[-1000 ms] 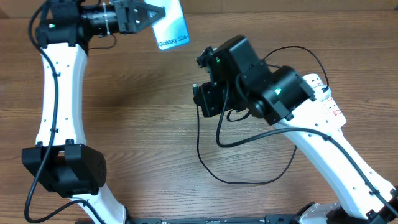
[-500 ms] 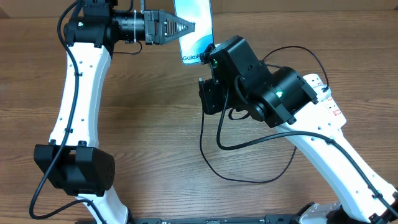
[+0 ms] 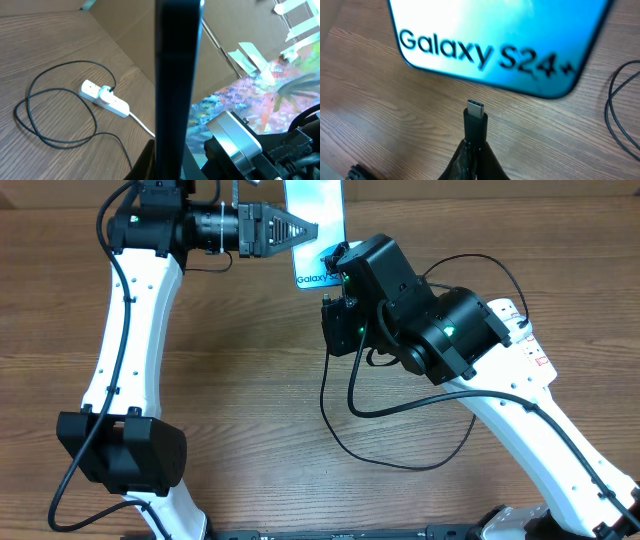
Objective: Plug charger to phone and switch on socket
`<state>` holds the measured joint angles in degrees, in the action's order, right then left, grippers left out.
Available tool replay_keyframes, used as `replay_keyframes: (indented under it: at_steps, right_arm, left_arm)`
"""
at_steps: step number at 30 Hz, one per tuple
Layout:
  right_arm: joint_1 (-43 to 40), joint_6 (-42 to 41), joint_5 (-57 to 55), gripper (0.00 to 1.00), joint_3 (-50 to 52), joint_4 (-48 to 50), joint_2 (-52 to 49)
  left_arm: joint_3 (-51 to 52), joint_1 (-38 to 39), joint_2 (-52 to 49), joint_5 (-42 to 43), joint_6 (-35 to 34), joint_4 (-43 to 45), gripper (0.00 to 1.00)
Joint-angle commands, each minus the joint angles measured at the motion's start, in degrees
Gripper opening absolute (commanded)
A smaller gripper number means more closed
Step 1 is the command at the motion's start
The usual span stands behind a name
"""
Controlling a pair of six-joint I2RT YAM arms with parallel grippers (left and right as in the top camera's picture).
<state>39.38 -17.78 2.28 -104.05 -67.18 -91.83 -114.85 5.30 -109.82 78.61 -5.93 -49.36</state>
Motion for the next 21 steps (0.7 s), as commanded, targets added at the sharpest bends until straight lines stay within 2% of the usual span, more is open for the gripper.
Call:
replay_keyframes:
  at_steps: [1,21]
  right_arm:
    - [-0.07,-0.46,-0.72,0.04,-1.79,0.70,0.00]
    - [-0.07,-1.55,-1.22,0.04,-1.79,1.51,0.00]
  left_arm:
    - [-0.85,0.68,0.44,1.38,1.60,0.04,0.04]
    - [-0.85,0.72,0.44,2.95,0.96,0.07,0.04]
